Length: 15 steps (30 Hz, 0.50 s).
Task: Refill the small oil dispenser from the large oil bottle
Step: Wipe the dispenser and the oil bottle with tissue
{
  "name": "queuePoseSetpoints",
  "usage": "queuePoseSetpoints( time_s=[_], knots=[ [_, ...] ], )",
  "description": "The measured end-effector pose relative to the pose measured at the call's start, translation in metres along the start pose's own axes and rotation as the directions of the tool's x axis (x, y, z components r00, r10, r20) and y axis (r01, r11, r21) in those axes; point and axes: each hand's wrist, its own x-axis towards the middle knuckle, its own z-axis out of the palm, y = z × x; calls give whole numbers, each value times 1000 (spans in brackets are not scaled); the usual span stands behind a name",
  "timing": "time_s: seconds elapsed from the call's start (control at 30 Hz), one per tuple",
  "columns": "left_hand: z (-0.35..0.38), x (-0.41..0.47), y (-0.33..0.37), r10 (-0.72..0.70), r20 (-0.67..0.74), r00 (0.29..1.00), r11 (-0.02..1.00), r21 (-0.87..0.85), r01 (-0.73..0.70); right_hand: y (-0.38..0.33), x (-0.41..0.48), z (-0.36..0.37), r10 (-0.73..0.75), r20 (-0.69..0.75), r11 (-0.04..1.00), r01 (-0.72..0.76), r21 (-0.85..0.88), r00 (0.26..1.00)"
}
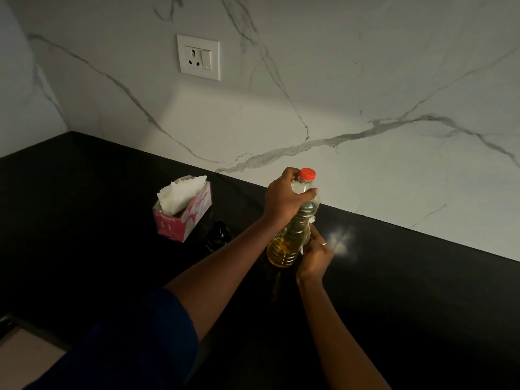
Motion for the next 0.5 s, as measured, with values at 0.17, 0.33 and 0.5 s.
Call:
queuePoseSetpoints(
  time_s=[0.17, 0.33, 0.5],
  knots=[
    [1, -2, 0, -31, 52, 998, 999, -30, 33, 20, -15, -8, 33, -57, 997, -36, -67, 998],
    [3, -1, -2, -29, 68, 997, 1000, -10, 30, 0, 7, 3, 67, 96, 988, -53, -146, 993],
    [3, 0, -5, 1, 61, 998, 1000, -7, -1, -5, -3, 11, -118, 20, 992, 119, -35, 993]
  ],
)
